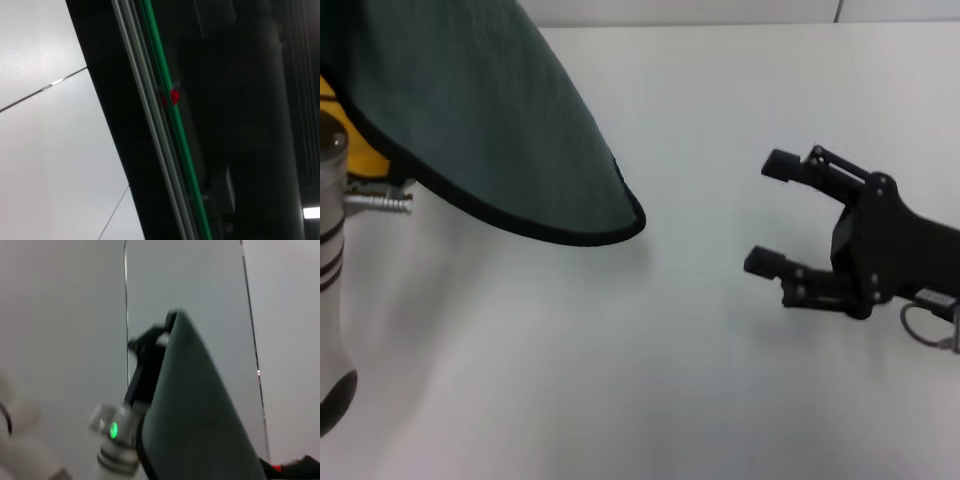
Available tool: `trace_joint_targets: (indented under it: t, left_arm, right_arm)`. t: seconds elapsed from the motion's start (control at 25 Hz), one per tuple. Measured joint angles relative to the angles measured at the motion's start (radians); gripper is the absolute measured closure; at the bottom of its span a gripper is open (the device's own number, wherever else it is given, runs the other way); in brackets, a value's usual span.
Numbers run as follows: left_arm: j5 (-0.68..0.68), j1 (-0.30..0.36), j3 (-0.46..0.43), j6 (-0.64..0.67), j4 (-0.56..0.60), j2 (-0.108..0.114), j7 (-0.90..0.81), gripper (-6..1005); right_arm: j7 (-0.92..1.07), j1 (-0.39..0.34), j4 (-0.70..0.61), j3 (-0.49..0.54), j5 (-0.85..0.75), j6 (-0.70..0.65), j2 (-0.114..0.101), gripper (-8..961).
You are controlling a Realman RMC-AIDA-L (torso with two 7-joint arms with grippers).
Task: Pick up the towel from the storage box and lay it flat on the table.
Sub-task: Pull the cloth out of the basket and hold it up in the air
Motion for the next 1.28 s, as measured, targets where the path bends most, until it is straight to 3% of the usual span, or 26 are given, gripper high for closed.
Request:
trace_joint_targets:
  t: [0.44,0.92,1.0,1.28]
  left_arm:
    - [-0.048,-0.051,0.021,-0.016,0.037,-0.002,-0.005,986]
    - [-0.059,-0.073,0.028,-0.074,0.049,-0.002,0.003,983]
    - [-0.062,-0.075,0.029,-0.074,0.050,-0.002,0.003,983]
    - [-0.078,-0.081,0.032,-0.075,0.050,-0.002,0.003,981]
  right_arm:
    - [-0.461,0.024,0.139,0.012,0.056,0.103,0.000,72]
    - [-0.884,0.148,0.318,0.118,0.046,0.190,0.000,72]
    - [-0.921,0.166,0.339,0.162,0.001,0.216,0.000,72]
    - [-1.115,0.174,0.420,0.560,-0.355,0.346,0.000,77]
